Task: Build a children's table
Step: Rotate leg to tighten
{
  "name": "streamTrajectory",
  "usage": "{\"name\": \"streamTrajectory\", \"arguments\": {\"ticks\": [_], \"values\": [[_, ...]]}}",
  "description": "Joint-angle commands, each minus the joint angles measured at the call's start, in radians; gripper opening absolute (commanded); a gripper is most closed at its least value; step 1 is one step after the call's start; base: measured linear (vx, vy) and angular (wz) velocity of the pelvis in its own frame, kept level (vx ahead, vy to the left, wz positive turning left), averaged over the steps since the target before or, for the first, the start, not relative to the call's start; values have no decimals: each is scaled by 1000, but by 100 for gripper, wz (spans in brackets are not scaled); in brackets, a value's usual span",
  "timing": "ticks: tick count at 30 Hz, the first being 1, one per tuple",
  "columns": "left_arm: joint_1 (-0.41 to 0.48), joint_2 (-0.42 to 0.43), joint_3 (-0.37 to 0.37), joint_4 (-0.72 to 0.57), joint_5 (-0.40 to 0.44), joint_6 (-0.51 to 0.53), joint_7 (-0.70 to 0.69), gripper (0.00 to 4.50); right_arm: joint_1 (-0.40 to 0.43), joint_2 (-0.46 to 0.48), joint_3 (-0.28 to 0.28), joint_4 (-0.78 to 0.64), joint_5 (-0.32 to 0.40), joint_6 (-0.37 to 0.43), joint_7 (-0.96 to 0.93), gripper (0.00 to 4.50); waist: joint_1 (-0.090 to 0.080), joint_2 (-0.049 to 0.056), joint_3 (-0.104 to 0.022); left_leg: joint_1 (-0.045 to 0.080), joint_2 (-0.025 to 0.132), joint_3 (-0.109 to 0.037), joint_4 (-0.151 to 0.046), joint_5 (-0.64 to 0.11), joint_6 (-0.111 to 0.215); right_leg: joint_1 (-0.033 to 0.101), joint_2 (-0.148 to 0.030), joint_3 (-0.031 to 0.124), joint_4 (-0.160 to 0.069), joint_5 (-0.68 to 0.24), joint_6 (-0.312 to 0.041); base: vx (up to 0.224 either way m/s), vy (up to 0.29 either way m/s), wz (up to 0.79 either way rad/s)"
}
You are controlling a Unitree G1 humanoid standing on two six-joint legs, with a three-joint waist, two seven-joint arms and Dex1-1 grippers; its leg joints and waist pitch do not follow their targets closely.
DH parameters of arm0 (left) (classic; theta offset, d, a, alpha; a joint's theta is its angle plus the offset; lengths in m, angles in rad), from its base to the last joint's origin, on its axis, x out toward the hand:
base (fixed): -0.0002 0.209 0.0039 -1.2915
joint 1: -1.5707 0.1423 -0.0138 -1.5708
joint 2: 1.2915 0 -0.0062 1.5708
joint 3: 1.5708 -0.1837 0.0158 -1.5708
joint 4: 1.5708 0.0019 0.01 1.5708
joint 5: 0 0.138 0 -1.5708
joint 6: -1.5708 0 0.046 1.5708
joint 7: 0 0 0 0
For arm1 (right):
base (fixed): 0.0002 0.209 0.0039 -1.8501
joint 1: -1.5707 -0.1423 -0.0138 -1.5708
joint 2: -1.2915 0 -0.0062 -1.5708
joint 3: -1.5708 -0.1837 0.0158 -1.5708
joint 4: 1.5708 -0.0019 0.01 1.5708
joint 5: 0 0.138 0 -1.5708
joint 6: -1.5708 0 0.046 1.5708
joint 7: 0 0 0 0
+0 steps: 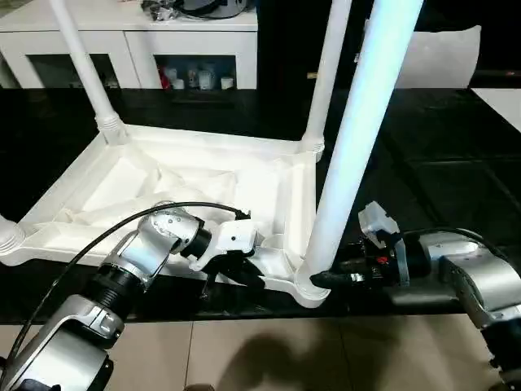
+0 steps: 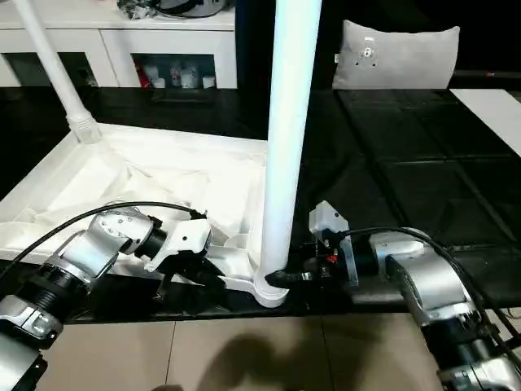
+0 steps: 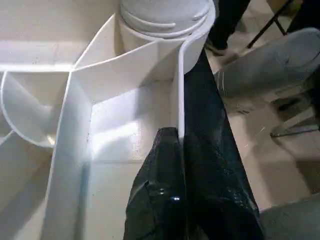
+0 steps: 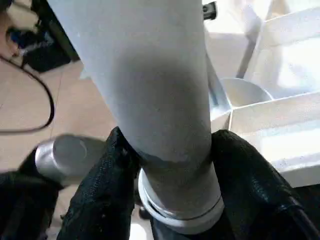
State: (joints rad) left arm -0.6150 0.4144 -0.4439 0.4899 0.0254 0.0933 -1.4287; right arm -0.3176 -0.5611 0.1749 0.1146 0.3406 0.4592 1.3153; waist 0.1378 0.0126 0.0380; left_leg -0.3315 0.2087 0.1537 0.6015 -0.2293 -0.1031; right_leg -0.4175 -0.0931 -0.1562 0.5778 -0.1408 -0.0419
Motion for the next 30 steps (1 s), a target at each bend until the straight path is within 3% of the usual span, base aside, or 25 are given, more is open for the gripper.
{"name": "streamTrajectory", "arguments": {"ticks": [1,3,4,6,7,10,11,14,16,19,24,30], "values": [[3,-34,6,-35,-9,53,49,0,-4,38,-6,-41,37,31,-52,196,-7,-14,-66,-15,20,11,-66,-52,77,75,-58,61,-68,-356,-78,0,0,0],[-2,-66,30,-24,4,94,142,0,-14,75,-20,-31,8,38,-145,196,-13,-15,-62,-14,13,12,-67,-73,56,73,-57,56,-81,-424,-49,0,0,0],[-10,-108,61,-13,13,157,248,0,-35,135,-48,-3,-24,64,-283,196,-21,-17,-62,-14,9,13,-66,-74,42,72,-54,53,-83,-444,-37,0,0,0],[-12,-140,78,-16,19,221,315,0,-62,197,-80,38,-63,81,-431,196,-32,-17,-62,-16,6,11,-66,-77,33,74,-54,48,-88,-467,-23,0,0,0],[-11,-183,96,-25,29,281,396,0,-93,268,-122,81,-95,113,-591,196,-50,-19,-62,-23,1,9,-65,-81,27,77,-53,41,-92,-486,-4,0,0,0],[-13,-228,117,-29,30,323,471,0,-120,322,-161,121,-115,128,-724,193,-75,-16,-64,-23,-4,9,-61,-80,35,76,-52,39,-96,-482,-3,0,0,0],[-17,-257,133,-23,31,340,530,0,-130,345,-170,142,-125,100,-777,193,-83,-14,-66,-23,-6,10,-58,-77,51,74,-51,39,-97,-470,-8,0,0,0],[-18,-289,147,-23,38,359,590,0,-132,365,-172,155,-130,56,-807,193,-85,-15,-69,-27,-3,10,-59,-54,80,77,-50,44,-91,-418,-26,0,0,0],[-16,-309,152,-32,47,365,615,0,-119,383,-180,137,-112,51,-785,249,-82,-14,-73,-28,3,7,-59,-28,96,79,-50,48,-80,-352,-49,0,0,0],[-12,-314,147,-47,54,363,623,0,-105,389,-178,117,-118,62,-772,280,-76,-11,-72,-27,8,5,-60,7,114,80,-51,52,-69,-284,-84,0,0,0],[-8,-280,132,-52,52,322,583,0,-94,348,-173,114,-108,25,-734,325,-75,-11,-69,-25,6,9,-61,-22,112,82,-53,54,-72,-308,-89,0,0,0],[-10,-181,88,-25,49,176,415,0,-78,209,-153,83,-93,-40,-506,376,-67,-10,-68,-22,10,8,-63,-54,119,81,-54,55,-75,-326,-81,0,0,0]]}}
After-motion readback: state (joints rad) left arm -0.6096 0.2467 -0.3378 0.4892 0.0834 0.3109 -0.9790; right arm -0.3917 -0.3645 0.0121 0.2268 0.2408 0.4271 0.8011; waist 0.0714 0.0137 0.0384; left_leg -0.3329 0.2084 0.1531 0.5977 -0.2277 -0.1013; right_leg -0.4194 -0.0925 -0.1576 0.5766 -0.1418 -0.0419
